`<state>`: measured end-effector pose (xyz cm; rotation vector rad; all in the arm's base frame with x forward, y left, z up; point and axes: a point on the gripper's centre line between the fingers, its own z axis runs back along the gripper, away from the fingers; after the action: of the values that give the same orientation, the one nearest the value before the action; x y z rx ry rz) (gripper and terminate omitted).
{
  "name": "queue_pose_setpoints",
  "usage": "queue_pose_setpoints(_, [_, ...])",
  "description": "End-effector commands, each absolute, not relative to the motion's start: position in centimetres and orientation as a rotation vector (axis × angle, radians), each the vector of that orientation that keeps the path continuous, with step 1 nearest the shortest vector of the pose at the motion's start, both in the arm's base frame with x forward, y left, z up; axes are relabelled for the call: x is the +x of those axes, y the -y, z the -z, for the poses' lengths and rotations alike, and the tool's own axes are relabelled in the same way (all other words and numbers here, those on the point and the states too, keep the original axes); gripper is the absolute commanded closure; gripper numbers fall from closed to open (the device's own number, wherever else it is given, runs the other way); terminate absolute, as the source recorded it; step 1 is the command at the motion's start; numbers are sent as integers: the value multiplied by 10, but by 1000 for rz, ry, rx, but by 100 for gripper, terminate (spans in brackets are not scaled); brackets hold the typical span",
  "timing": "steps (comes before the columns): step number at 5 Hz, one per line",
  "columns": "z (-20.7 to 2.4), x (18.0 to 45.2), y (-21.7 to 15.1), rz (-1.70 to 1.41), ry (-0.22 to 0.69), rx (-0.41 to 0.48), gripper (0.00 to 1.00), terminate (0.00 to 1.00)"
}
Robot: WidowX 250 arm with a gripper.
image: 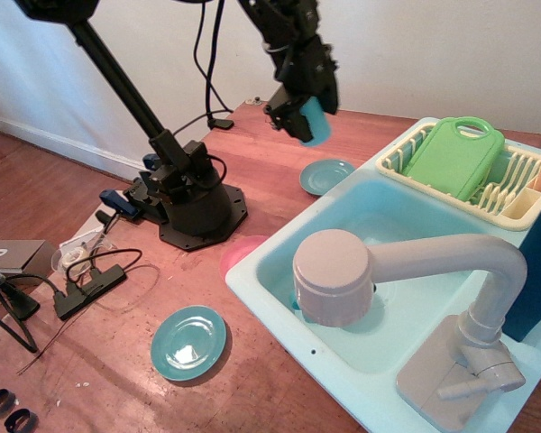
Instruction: Put cup from anywhere into sink
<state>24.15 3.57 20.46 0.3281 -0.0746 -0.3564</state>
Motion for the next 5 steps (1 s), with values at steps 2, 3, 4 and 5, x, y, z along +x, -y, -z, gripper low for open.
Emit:
queue_pose_setpoints(2, [-179, 315, 16, 503, 148, 302, 100, 0])
queue_pose_setpoints(3, [-165, 332, 26, 541, 160, 269, 100, 0])
queue_pose_setpoints(4, [-152, 334, 28, 566, 136, 210, 100, 0])
queue_pose_setpoints(5, [-171, 326, 16, 536, 115, 233, 0, 0])
